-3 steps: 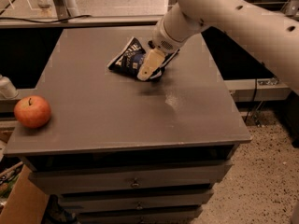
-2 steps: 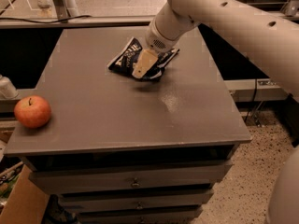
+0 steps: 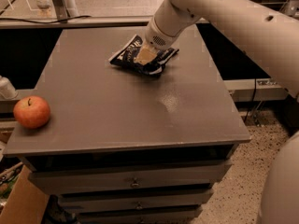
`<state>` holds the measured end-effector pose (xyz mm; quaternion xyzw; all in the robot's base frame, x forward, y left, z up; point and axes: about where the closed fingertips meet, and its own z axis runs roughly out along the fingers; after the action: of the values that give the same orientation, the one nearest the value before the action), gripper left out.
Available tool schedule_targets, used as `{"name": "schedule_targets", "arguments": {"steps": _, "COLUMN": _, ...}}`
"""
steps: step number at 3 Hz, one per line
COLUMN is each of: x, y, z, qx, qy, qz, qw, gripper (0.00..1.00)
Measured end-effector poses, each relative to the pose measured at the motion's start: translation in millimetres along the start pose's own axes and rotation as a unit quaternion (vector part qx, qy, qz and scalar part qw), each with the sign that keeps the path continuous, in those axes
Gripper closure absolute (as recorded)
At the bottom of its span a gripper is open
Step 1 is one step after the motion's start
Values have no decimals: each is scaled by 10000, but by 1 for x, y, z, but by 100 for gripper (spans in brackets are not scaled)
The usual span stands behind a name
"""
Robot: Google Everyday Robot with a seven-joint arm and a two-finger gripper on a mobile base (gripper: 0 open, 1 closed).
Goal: Move blue chip bag near apple
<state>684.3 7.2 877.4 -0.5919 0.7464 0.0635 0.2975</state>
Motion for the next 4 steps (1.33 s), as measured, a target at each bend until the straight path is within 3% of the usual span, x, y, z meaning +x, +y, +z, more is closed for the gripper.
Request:
{"name": "schedule_targets", "arguments": {"steps": 1, "x": -8, "y": 7, "z": -14, "qx": -97, "qy": -163, "qz": -33, "qw": 9998, "gripper": 88}}
{"name": "schedule_targets", "arguments": {"steps": 2, "x": -24, "y": 20, "z": -36, "qx": -256, "qy": -488, "qz": -150, "qw": 9984, "gripper": 100}}
{"name": "schedule_targets", "arguments": {"steps": 3, "x": -41, "y": 45, "z": -60, "qx": -579, "qy": -928, "qz": -326, "qw": 9935, "gripper": 100}}
{"name": "schedule_targets", "arguments": {"steps": 4, "x": -57, "y": 89, "z": -81, "qx": -988, "qy": -1323, "qz": -636, "qw": 9842, "gripper": 100}}
